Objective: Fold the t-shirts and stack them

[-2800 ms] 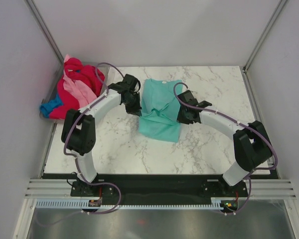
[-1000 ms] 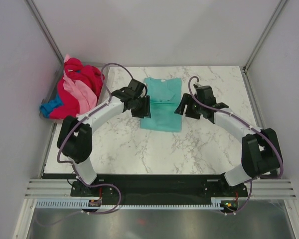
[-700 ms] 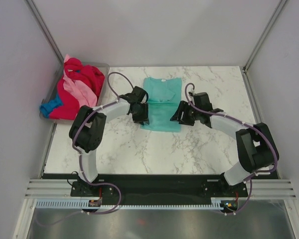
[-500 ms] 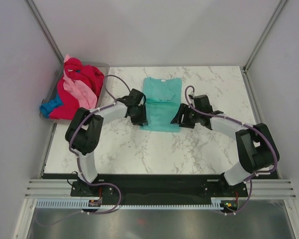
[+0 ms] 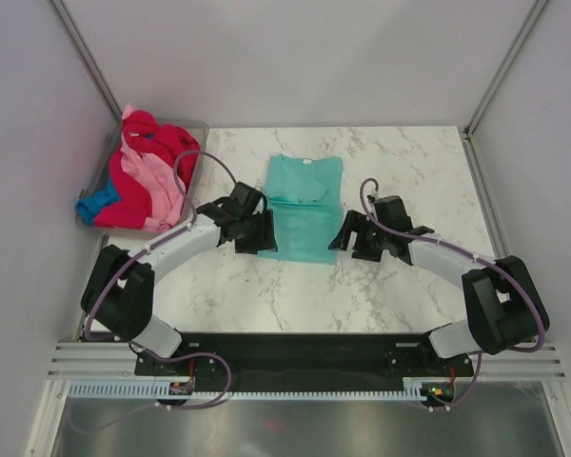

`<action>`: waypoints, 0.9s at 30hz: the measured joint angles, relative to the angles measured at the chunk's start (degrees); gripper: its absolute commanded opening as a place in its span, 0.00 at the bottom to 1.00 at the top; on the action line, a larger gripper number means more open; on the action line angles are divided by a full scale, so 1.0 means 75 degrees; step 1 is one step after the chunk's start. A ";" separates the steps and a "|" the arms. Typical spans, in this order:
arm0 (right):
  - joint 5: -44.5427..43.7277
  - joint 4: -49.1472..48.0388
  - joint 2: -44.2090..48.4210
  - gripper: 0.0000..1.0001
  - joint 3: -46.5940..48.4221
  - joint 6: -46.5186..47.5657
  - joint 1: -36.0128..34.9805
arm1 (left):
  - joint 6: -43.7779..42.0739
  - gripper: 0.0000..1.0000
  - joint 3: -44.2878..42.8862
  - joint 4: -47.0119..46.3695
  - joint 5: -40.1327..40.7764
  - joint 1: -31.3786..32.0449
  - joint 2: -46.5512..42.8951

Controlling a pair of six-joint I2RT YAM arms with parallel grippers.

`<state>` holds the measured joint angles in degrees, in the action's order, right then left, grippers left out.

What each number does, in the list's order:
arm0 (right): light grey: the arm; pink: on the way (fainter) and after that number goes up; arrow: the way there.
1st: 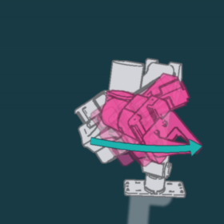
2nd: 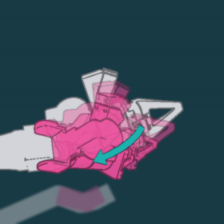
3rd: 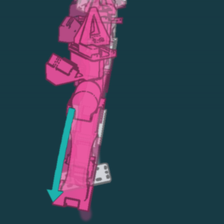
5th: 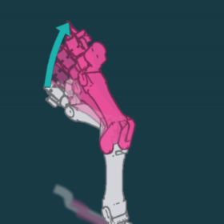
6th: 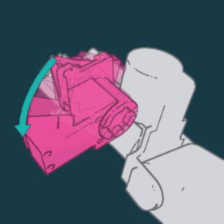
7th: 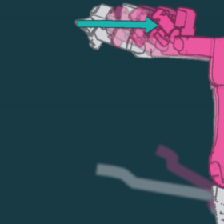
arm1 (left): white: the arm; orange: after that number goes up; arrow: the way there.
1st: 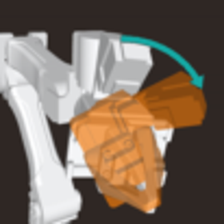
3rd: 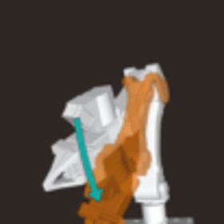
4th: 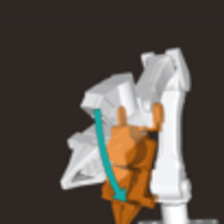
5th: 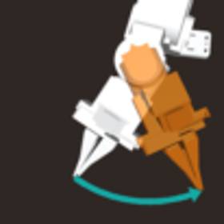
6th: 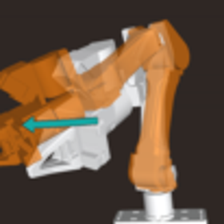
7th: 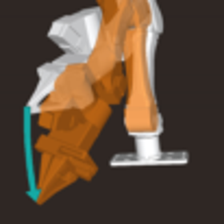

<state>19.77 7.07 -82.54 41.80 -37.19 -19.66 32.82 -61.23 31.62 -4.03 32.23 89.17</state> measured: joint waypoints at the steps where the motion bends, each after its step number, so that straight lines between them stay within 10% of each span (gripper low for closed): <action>1: -0.0041 -0.0003 0.0003 0.89 -0.0146 -0.0076 -0.0082 | 0.0017 0.66 0.0198 -0.0061 0.0000 0.0000 -0.0096; 16: -0.0283 -0.0988 -0.0446 0.73 -0.0697 -0.0764 -0.1000 | 0.0265 0.77 0.2063 -0.1606 -0.0163 -0.0370 -0.0236; 27: -0.0647 -0.1603 -0.1058 0.17 -0.0656 -0.0863 -0.0994 | 0.0361 0.78 0.2684 -0.2530 -0.0297 -0.0903 -0.0761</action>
<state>14.92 -4.95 -90.48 36.88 -43.66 -27.11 35.53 -41.10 12.64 -6.26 25.45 83.46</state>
